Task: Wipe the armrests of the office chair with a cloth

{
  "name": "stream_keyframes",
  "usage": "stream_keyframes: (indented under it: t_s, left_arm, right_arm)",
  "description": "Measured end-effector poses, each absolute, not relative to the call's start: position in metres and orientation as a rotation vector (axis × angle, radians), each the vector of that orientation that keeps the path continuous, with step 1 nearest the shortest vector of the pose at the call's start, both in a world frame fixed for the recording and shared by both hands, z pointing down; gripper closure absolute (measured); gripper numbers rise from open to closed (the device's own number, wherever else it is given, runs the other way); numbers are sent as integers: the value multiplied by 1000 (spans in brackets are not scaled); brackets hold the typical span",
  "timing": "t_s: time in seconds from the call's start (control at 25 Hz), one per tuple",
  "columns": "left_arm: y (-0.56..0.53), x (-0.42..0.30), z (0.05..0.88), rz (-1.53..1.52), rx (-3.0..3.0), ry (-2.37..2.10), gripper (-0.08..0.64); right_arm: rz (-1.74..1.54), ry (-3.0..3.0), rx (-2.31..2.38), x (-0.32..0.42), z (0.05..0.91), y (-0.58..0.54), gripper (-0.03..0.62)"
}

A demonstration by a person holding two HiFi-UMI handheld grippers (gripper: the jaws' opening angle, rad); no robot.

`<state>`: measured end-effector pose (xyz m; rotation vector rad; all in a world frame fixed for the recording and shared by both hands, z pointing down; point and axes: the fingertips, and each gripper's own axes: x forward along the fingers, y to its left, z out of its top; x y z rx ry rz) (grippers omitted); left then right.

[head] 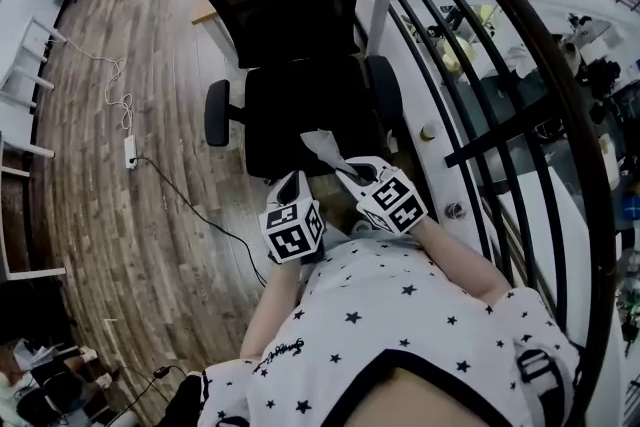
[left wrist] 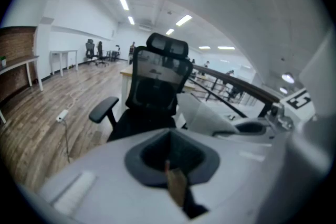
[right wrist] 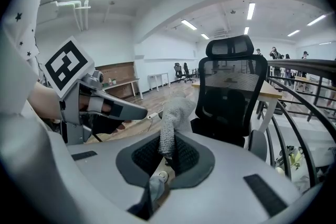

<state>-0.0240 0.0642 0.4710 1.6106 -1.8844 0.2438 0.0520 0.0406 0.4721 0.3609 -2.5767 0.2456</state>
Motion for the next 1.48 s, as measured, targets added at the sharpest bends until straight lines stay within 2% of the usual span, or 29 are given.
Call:
stream_keyframes:
  t_s: [1.48]
  left_arm:
    - [54, -24, 466, 264, 1620, -1882, 554]
  right_arm:
    - [342, -2620, 427, 56, 470, 23, 563]
